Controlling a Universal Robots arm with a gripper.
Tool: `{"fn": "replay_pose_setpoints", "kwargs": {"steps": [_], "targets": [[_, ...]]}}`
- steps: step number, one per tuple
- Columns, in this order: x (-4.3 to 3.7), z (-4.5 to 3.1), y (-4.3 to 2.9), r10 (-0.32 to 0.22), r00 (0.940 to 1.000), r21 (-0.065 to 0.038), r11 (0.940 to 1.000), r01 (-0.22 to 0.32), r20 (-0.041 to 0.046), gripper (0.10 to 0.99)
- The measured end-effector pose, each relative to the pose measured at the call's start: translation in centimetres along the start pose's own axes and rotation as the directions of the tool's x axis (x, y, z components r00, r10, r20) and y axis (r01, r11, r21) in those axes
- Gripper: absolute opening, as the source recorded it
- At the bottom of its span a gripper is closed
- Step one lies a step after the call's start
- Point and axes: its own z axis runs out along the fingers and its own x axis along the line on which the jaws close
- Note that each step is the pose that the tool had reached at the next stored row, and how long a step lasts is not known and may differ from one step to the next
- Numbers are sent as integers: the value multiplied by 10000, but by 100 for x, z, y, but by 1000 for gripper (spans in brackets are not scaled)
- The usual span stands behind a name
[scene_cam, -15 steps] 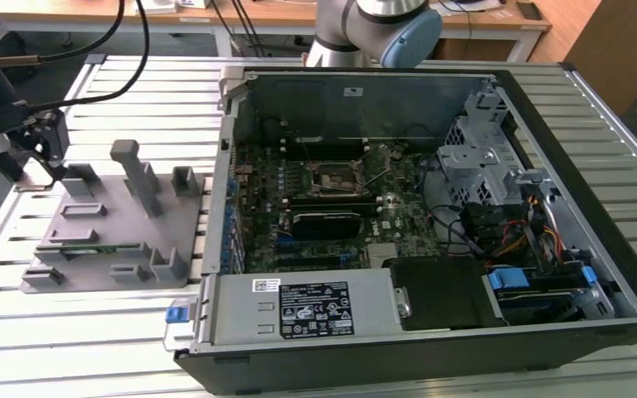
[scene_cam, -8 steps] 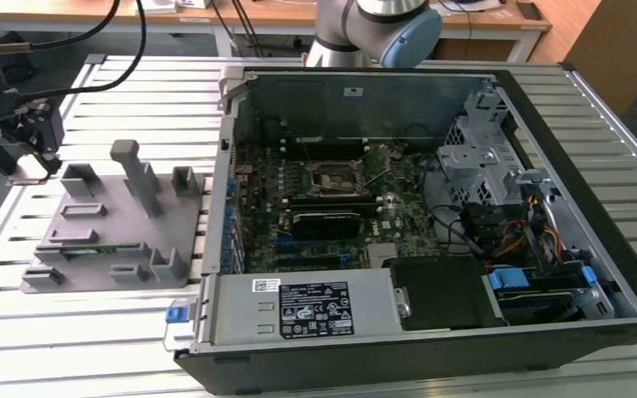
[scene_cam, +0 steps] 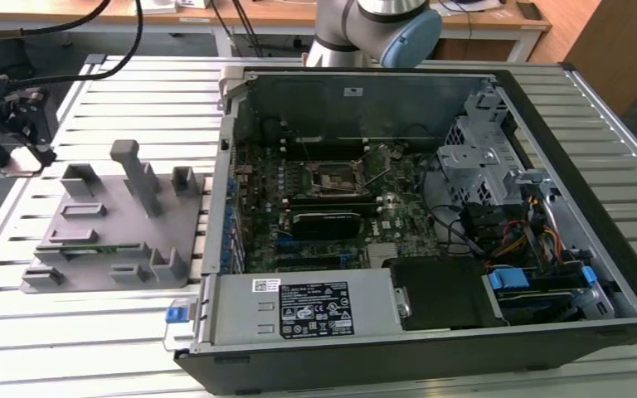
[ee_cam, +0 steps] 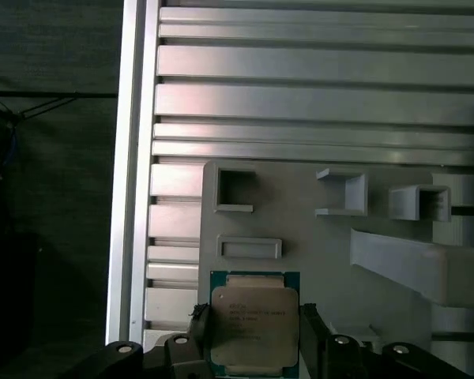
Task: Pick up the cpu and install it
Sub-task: 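Pick up the cpu and move it towards the insertion slot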
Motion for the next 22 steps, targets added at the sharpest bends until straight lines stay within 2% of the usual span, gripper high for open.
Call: {"fn": "replay_pose_setpoints", "kwargs": {"steps": [5, 13, 22], "targets": [[3, -178, 11, 0, 10000, -17, 10000, 0, 1, 533], [6, -417, 26, 4, 10000, -18, 10000, -4, 1, 533], [10, -733, 46, 4, 10000, -19, 10000, -4, 1, 533]]}}
